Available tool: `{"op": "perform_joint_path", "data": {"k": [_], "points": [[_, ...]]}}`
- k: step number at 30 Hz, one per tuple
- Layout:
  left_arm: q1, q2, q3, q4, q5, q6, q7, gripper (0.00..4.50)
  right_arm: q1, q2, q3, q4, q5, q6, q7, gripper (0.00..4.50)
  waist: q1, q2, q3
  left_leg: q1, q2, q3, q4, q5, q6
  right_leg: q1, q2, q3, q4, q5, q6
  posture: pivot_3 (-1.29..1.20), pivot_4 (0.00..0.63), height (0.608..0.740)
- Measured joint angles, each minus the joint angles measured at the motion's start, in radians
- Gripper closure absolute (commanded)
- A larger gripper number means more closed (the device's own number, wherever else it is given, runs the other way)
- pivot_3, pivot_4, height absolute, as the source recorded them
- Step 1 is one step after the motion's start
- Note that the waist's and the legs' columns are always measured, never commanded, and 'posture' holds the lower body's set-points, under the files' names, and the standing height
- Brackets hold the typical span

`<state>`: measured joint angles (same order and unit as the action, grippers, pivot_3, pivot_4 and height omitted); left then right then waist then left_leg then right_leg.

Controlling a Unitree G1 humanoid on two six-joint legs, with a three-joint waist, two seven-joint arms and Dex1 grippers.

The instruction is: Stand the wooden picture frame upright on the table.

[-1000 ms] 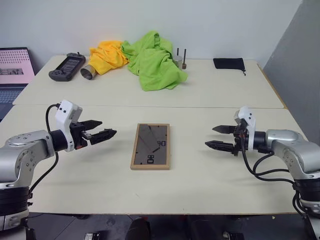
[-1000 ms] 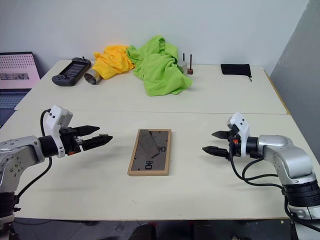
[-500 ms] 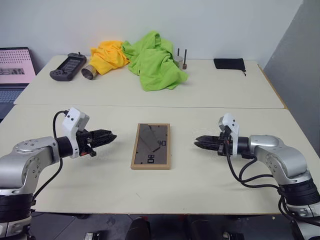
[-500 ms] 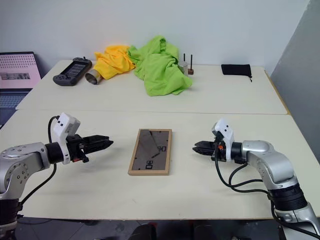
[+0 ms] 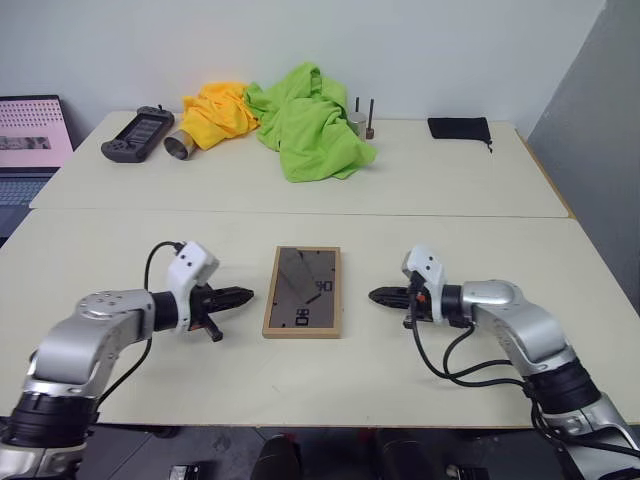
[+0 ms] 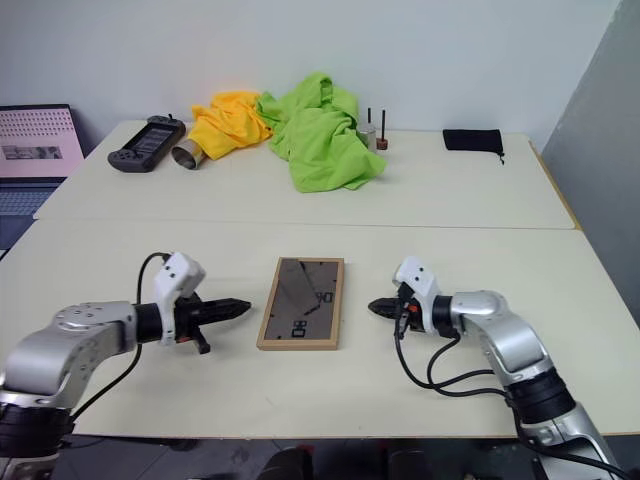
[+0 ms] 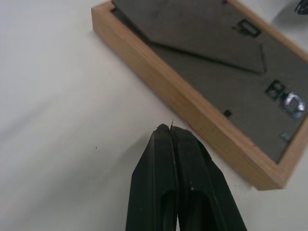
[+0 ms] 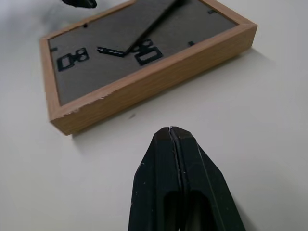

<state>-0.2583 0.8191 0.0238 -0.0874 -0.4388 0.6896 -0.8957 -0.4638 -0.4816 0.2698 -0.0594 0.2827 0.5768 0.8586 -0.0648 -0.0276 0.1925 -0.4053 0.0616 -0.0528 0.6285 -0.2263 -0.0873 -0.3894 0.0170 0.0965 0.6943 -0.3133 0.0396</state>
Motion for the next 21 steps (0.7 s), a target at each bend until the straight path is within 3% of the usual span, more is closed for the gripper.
{"op": "perform_joint_path", "data": {"k": [5,13,18,21], "points": [[-0.036,-0.049,-0.073,0.022,0.047,-0.040,-0.003,4.47,-0.011,0.074,0.034,0.014,-0.027,-0.001,-0.027,4.50,0.004,0.000,0.000,0.000,0.000,0.000,0.000,0.000,0.000,0.000,0.000,0.000,0.002,0.000,0.000,0.00,0.150,0.740],[-0.034,-0.033,-0.089,0.013,0.062,-0.046,-0.057,4.47,0.004,0.061,0.036,-0.029,-0.025,0.027,-0.010,4.50,0.008,0.000,0.000,0.000,0.000,0.000,0.000,0.000,0.000,0.000,0.000,0.000,0.002,0.000,0.000,0.00,0.150,0.740],[-0.026,0.045,-0.054,0.048,0.032,-0.026,-0.142,3.65,0.012,0.009,0.011,-0.025,-0.027,0.023,-0.005,4.50,0.007,0.000,0.000,0.001,0.000,0.000,0.000,0.000,0.000,0.000,0.000,0.000,0.002,0.000,0.000,0.00,0.150,0.740],[-0.040,0.093,0.003,0.051,-0.081,0.115,-0.224,3.10,0.010,0.002,-0.004,-0.010,-0.027,0.016,-0.005,4.50,0.006,0.000,0.000,0.001,0.001,0.000,0.000,0.000,0.000,0.000,0.001,0.000,0.002,0.000,0.000,0.00,0.150,0.740]]}}
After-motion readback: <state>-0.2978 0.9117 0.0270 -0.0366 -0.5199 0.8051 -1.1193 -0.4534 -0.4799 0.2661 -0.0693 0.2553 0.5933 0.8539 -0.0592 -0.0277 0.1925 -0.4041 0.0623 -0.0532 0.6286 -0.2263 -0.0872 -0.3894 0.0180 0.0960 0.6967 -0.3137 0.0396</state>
